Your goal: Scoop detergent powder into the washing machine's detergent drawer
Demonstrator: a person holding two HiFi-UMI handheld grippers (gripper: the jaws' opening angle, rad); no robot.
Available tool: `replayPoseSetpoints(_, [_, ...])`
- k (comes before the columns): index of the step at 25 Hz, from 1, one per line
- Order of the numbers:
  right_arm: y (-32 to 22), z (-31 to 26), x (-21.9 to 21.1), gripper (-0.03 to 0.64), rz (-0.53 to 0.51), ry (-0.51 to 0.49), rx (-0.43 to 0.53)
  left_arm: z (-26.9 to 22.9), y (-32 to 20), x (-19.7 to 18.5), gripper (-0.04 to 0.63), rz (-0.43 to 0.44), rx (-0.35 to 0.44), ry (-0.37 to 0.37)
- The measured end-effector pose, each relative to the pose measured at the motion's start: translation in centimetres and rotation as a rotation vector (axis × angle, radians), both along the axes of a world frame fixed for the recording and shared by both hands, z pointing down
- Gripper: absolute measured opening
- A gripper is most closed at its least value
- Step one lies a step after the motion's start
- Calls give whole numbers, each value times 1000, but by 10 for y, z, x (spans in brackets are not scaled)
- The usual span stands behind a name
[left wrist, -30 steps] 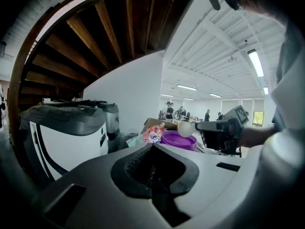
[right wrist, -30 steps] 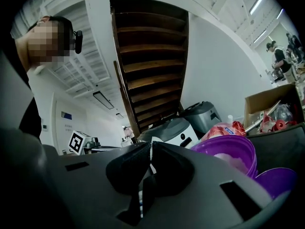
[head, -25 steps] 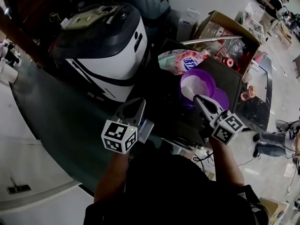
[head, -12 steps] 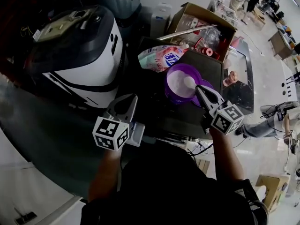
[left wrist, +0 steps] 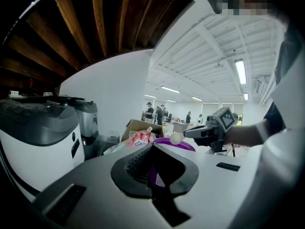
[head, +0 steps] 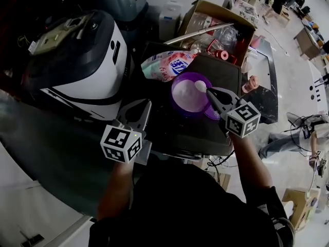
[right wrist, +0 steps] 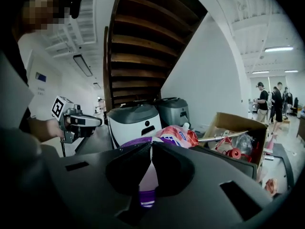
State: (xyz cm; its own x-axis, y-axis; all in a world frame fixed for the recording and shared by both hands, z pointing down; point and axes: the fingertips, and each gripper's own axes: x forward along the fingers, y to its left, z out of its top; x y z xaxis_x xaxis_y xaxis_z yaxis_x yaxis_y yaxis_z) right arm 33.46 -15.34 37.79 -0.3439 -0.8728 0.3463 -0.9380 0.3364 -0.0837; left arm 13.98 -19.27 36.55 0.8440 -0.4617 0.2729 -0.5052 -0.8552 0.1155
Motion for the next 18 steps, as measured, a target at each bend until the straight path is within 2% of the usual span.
replayPoseSetpoints(6, [-15,19,-1,20,-99,122,-64,9,5,11,8,-4,-28,-17])
replayPoseSetpoints(18, [-33,38,-5,20,-181,399,-121,20,11,7,8,-31,-56,-24])
